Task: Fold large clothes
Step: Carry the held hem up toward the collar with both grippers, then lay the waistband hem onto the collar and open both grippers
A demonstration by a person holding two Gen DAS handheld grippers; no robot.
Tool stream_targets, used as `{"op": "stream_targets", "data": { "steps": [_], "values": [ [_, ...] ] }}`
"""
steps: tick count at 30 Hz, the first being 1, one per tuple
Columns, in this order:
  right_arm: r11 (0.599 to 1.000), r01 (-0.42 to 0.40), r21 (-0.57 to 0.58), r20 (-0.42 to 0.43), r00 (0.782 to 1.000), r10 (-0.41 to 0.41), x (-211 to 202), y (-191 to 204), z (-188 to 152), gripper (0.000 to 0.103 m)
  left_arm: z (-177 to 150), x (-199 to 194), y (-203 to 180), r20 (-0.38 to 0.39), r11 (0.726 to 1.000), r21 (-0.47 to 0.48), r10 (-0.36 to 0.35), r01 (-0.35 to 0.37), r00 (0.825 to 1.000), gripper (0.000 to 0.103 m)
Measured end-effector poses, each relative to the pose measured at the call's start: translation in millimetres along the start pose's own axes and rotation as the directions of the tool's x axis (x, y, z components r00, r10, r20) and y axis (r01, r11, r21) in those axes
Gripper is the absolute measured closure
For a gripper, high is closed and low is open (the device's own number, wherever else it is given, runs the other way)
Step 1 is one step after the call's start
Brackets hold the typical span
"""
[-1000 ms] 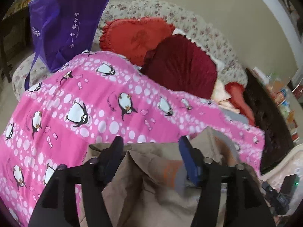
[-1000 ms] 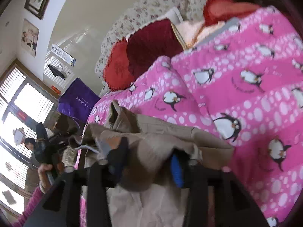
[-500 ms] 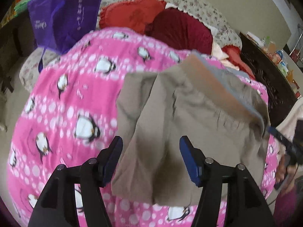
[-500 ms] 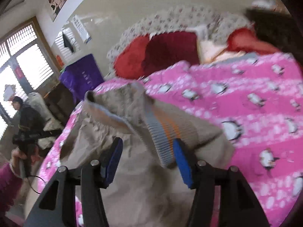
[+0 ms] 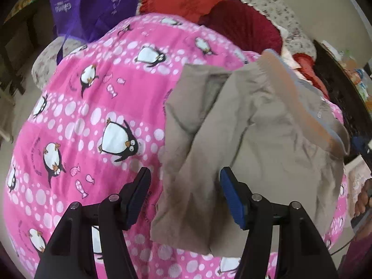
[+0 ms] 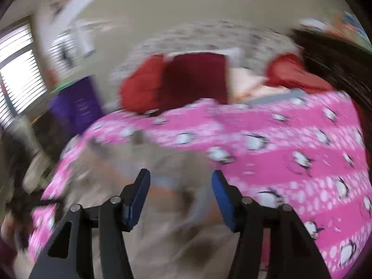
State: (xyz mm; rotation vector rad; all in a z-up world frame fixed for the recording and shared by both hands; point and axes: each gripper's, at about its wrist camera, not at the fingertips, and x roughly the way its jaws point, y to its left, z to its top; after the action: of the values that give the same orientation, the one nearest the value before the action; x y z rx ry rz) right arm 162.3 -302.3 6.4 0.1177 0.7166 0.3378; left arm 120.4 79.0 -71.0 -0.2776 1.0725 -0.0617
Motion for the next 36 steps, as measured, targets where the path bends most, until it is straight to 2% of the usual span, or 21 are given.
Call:
{"op": "stream_targets", "data": {
  "steps": [3,5,6,8,10,11,12,14,16,18,20,22,23,24,25,28,29,30,31,32,36],
  "values": [
    [0.981,-0.039,-0.192,-0.057,0.998,0.028,13.1,41.6,-8.1,0.030,-5.1,-2.6,-1.9,-0.010,1.000,0.010,-0.005,0.005,1.000,0.052],
    [0.939,0.009,-0.344,-0.064,0.997,-0.033,36.8,66.9,-10.5,0.030,-10.9,-2.8,-2.6,-0.027,1.000,0.019,-0.003,0.004,1.000,0.052],
    [0.919,0.042,-0.392,-0.062,0.995,-0.072,50.9,74.6,-10.2,0.030,-9.6,-0.7,-3.0,-0.033,1.000,0.022,-0.001,0.002,0.999,0.052],
    [0.913,0.025,-0.408,-0.108,0.991,-0.075,73.1,79.7,-7.8,0.031,-15.4,-1.9,-0.8,-0.046,1.000,0.031,0.002,-0.001,0.999,0.052],
    [0.900,-0.001,-0.436,-0.180,0.980,-0.086,94.2,83.5,-9.9,0.046,-19.9,-4.6,2.4,-0.051,0.999,0.037,0.006,-0.004,0.999,0.052],
    [0.888,0.006,-0.459,-0.190,0.976,-0.104,99.4,84.6,-10.7,0.064,-21.3,-5.8,5.1,-0.053,0.999,0.037,0.008,-0.006,0.999,0.052],
    [0.874,0.018,-0.486,-0.192,0.973,-0.127,102.7,85.7,-11.8,0.098,-22.0,-6.7,7.9,-0.055,0.999,0.032,0.008,-0.007,0.998,0.052],
    [0.865,0.049,-0.500,-0.175,0.972,-0.156,101.0,86.0,-9.7,0.103,-23.3,-10.0,13.3,-0.056,1.000,0.015,-0.013,0.014,0.998,0.052],
    [0.859,0.118,-0.498,-0.074,0.981,-0.178,89.6,88.9,1.4,0.103,-24.1,-12.8,15.8,-0.048,1.000,0.002,-0.031,0.031,0.998,0.052],
    [0.904,0.150,-0.400,-0.045,0.982,-0.183,89.6,77.3,18.5,0.103,-24.6,-13.7,14.0,-0.045,0.999,0.006,-0.036,0.037,0.998,0.052],
    [0.950,0.080,-0.301,-0.090,0.990,-0.112,92.6,68.5,27.9,0.103,-26.7,-15.7,10.3,-0.040,0.999,0.023,-0.030,0.031,0.999,0.052],
    [0.965,-0.068,-0.252,-0.115,0.993,0.040,85.4,72.9,26.4,0.102,-28.3,-16.2,6.7,-0.043,0.999,0.041,-0.029,0.031,0.999,0.052],
    [0.957,-0.104,-0.270,-0.127,0.989,0.072,83.2,78.4,22.9,0.087,-29.1,-15.6,5.3,-0.048,0.998,0.050,-0.030,0.032,0.998,0.052],
    [0.949,-0.113,-0.294,-0.142,0.987,0.073,83.7,83.9,19.1,0.059,-29.5,-15.3,4.3,-0.048,0.998,0.049,-0.030,0.033,0.998,0.052],
    [0.932,-0.111,-0.344,-0.164,0.985,0.057,85.5,92.0,12.4,0.048,-29.5,-14.2,4.2,-0.049,0.999,0.042,-0.032,0.034,0.998,0.052],
    [0.896,-0.097,-0.434,-0.225,0.974,-0.003,101.7,101.3,-1.8,0.045,-29.6,-10.0,5.6,-0.063,0.999,0.010,-0.053,0.053,0.997,0.052],
    [0.895,-0.092,-0.437,-0.253,0.967,-0.024,111.0,102.4,-4.3,0.049,-30.3,-9.6,5.1,-0.065,0.998,0.007,-0.058,0.059,0.996,0.052],
    [0.899,-0.092,-0.428,-0.280,0.959,-0.035,117.6,100.0,-7.2,0.067,-30.7,-9.5,4.0,-0.065,0.998,0.015,-0.056,0.057,0.996,0.052],
    [0.901,-0.089,-0.425,-0.294,0.955,-0.044,121.8,99.5,-10.3,0.076,-31.3,-9.6,2.9,-0.063,0.998,0.026,-0.048,0.050,0.997,0.052],
    [0.892,-0.075,-0.446,-0.305,0.950,-0.073,124.4,100.3,-13.9,0.099,-31.9,-10.0,2.4,-0.061,0.999,0.038,-0.035,0.038,0.998,0.052],
    [0.863,0.028,-0.504,-0.166,0.978,-0.129,102.7,102.9,-6.5,0.103,-31.3,-12.7,7.0,-0.055,0.999,0.020,-0.042,0.043,0.998,0.052]
  ]
}}
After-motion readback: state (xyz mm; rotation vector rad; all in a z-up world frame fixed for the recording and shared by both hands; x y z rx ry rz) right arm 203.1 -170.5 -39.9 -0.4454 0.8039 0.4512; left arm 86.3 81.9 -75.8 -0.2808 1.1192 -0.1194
